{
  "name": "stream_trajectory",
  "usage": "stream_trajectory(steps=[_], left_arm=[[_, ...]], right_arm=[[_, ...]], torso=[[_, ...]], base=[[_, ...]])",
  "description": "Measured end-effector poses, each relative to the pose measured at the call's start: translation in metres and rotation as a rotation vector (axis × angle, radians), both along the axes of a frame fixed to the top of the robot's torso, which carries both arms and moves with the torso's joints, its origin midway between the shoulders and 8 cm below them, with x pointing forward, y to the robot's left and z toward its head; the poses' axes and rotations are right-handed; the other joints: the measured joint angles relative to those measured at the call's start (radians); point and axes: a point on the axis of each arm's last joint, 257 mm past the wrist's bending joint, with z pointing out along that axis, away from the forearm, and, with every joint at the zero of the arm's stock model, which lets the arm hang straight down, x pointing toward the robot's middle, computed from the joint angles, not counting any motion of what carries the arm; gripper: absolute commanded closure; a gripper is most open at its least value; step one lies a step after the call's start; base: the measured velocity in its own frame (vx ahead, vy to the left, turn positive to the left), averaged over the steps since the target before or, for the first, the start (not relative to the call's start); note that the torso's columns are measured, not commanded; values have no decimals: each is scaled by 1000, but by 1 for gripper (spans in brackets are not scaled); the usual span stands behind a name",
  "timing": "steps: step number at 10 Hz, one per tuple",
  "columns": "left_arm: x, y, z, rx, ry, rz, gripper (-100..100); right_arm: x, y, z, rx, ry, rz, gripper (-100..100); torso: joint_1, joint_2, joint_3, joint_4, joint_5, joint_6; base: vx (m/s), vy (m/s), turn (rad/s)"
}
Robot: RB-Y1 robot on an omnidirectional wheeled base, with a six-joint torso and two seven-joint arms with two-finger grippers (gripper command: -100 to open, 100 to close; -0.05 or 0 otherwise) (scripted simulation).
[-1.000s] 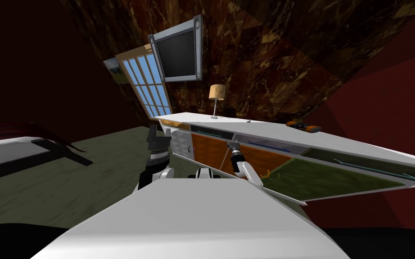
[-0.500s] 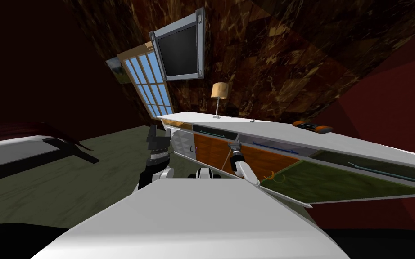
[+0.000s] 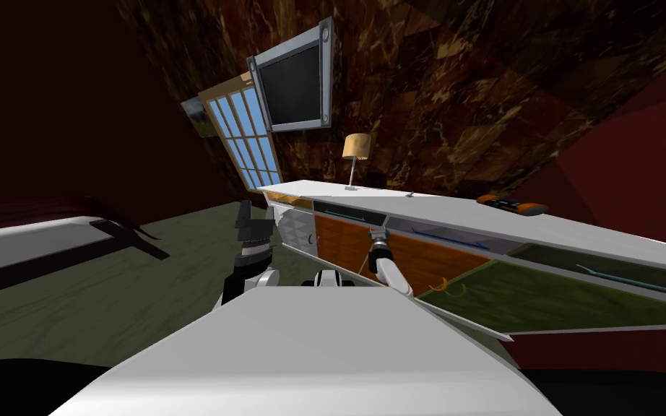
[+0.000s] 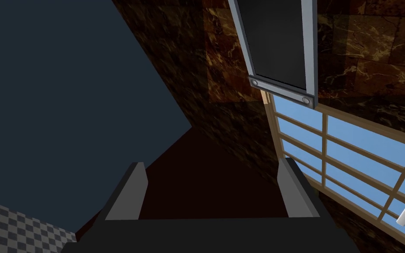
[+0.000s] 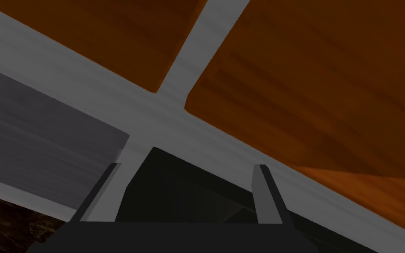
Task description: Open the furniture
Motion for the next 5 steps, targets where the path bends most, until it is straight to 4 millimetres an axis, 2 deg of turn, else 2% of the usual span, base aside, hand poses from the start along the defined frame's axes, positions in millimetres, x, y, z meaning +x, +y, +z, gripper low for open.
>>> stream_trajectory(steps=[5], left_arm=[[0, 0, 0, 0, 0, 0, 0]], right_arm=[[-7, -19, 0, -196, 23, -109, -100]], torso=[[5, 8, 4, 6, 3, -2]], base=[[-2, 78, 54]])
